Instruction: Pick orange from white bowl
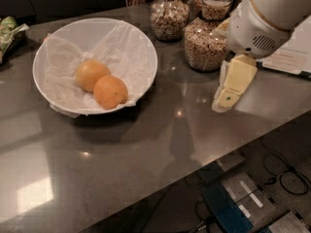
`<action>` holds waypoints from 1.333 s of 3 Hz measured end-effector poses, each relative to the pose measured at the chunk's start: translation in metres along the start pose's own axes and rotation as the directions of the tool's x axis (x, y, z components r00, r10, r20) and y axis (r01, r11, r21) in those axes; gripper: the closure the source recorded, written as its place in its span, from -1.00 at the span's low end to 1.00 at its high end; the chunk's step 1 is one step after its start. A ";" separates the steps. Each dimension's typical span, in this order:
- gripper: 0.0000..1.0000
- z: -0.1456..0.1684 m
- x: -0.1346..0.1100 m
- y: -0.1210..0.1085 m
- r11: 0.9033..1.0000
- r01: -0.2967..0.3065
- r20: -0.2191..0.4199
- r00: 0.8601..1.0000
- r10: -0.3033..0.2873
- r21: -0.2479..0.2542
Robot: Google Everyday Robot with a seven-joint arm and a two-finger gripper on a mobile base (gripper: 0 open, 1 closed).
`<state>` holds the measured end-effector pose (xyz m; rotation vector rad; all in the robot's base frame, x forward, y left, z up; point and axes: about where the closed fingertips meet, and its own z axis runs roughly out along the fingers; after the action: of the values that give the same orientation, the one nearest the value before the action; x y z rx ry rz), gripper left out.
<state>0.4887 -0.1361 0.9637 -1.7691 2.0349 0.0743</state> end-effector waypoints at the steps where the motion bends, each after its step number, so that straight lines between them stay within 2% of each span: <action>1: -1.00 0.010 -0.038 -0.011 0.998 0.069 0.056 0.996 -0.069 0.008; 2: -1.00 0.010 -0.038 -0.011 0.998 0.069 0.057 0.996 -0.069 0.008; 3: -1.00 0.019 -0.049 -0.012 0.999 0.011 0.091 0.996 -0.015 0.046; 4: -1.00 0.032 -0.067 -0.023 0.989 -0.123 0.167 0.980 0.109 0.078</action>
Offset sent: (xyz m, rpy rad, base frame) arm 0.0136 0.0305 0.0064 0.0288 -0.0329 0.0625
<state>0.5252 -0.0682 0.9645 -1.5379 1.9906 0.1571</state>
